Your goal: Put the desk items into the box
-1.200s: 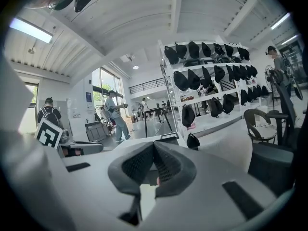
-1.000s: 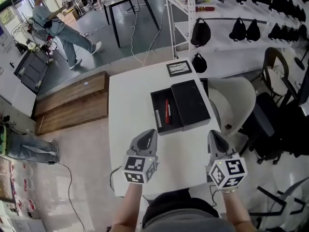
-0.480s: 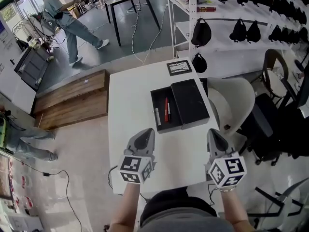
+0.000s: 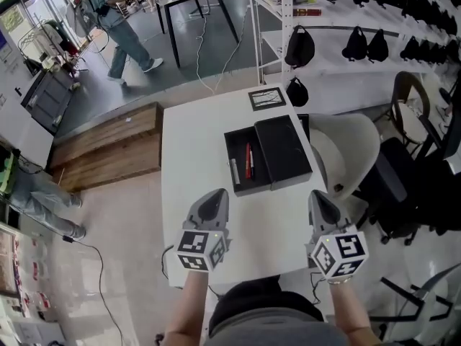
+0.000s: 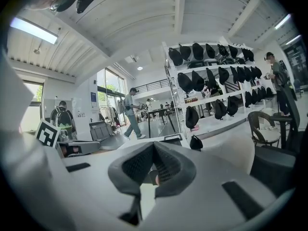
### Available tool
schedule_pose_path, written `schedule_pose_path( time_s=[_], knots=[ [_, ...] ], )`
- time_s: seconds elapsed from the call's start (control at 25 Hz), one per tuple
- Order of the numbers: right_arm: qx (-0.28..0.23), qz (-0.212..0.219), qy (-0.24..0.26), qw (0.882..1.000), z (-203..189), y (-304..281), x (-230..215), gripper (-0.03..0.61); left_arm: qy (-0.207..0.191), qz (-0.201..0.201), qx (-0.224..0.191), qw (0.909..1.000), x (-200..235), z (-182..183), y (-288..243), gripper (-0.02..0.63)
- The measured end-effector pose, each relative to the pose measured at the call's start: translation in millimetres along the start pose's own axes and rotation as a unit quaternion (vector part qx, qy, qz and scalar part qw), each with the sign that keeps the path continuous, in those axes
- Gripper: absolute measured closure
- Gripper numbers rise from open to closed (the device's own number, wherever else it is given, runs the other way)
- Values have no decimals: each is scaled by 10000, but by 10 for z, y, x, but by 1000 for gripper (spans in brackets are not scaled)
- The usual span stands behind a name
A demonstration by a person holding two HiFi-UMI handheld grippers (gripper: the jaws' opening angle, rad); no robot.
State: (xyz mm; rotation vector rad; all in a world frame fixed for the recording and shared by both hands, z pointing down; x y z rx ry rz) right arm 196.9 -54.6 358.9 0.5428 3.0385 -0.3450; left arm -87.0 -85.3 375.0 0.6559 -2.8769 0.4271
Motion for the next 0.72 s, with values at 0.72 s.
schedule_pose_path(
  time_s=[0.72],
  knots=[
    [86,171,0,9998,-30,6,44,577,46,82,198,9998,-15,-95,12,606]
  ],
)
Point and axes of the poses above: the fingertips, and each gripper's own axes: y backward along the fingers, x to its left, z out of its top, the point moved 9 cm from there along y, backward along the fingers, and after that the axes turned 7 degrees about y, right-handed, at the moved point
